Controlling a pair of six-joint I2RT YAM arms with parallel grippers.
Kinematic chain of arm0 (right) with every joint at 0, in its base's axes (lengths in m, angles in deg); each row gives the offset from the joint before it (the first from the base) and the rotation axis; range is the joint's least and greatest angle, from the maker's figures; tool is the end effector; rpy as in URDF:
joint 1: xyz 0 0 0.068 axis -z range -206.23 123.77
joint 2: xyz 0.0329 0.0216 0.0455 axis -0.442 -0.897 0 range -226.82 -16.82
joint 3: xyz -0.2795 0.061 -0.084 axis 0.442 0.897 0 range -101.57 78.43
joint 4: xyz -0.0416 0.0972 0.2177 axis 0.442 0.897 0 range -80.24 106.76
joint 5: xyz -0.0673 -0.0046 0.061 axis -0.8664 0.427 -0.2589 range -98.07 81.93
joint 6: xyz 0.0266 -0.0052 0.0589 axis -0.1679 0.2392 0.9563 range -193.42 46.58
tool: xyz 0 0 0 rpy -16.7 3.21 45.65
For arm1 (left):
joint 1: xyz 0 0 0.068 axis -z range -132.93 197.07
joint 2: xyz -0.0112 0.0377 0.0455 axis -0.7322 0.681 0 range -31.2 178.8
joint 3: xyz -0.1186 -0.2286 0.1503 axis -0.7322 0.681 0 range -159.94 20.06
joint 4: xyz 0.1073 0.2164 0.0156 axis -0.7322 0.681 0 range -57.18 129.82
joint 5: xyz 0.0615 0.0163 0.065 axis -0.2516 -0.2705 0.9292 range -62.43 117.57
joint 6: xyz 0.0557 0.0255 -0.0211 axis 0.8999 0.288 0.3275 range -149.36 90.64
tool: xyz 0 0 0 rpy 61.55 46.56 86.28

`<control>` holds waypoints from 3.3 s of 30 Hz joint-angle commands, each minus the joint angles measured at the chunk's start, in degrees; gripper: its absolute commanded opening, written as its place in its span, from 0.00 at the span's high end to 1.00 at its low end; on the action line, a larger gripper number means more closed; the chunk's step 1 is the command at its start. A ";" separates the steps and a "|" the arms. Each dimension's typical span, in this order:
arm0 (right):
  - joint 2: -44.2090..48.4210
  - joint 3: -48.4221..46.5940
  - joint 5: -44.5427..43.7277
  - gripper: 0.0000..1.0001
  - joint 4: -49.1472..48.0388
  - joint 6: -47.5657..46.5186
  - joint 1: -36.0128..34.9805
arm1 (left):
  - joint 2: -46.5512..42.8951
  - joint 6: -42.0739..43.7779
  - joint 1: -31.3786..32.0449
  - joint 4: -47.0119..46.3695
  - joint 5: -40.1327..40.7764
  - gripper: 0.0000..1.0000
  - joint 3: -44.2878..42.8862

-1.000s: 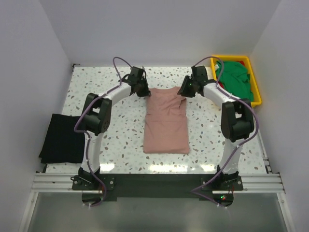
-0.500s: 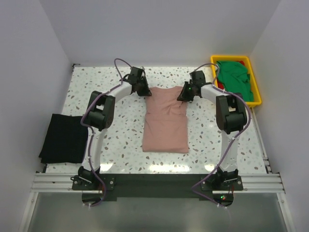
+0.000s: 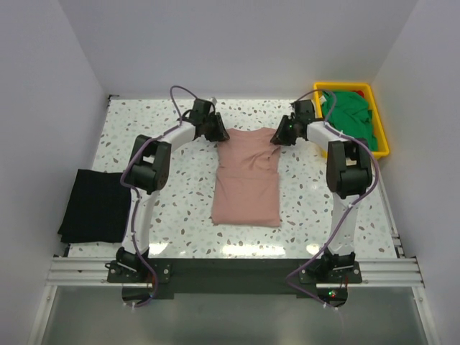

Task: Fold and stack the t-shirts
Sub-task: Fold the tshirt

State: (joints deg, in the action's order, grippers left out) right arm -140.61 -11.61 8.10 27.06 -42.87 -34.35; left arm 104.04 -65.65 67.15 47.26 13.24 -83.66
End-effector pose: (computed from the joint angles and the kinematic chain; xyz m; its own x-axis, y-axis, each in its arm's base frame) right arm 0.4713 0.0815 0.1847 -0.8201 0.3761 -0.4313 0.1252 0.8534 0.5060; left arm 0.4972 -0.1951 0.1634 -0.8367 -0.3048 -0.4550 -0.0014 0.8320 -0.5547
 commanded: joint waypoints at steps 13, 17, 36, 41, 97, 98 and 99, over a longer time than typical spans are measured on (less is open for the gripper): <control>26.14 22.17 -3.60 0.70 -5.95 1.00 -12.79 | -24.22 -0.26 2.86 -7.41 3.08 0.59 21.26; 26.41 24.82 -1.14 0.75 -8.68 1.97 -15.43 | -30.02 -2.37 5.75 -9.25 0.89 0.80 30.75; 15.33 27.72 -0.43 0.91 -10.09 1.97 -15.44 | -23.27 -5.01 9.19 -7.67 2.54 1.00 37.54; 16.12 29.83 -0.61 0.91 -10.88 2.15 -12.80 | -22.83 -5.72 8.84 -6.70 4.92 1.00 39.47; 41.42 35.19 2.38 0.76 5.02 0.48 -3.48 | -30.56 -1.50 4.27 -5.83 2.72 0.89 37.46; 43.00 35.72 2.90 0.75 5.55 0.48 -3.48 | -31.17 -1.33 4.01 -4.78 2.81 0.85 37.28; 44.06 37.03 3.34 0.70 6.77 0.57 -3.48 | -32.74 -1.15 3.57 -4.42 2.55 0.78 37.19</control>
State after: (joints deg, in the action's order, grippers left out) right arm -101.09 24.23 8.53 30.25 -41.52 -38.05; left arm 76.32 -68.38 71.96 42.93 16.45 -44.75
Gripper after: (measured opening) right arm 0.267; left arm 0.170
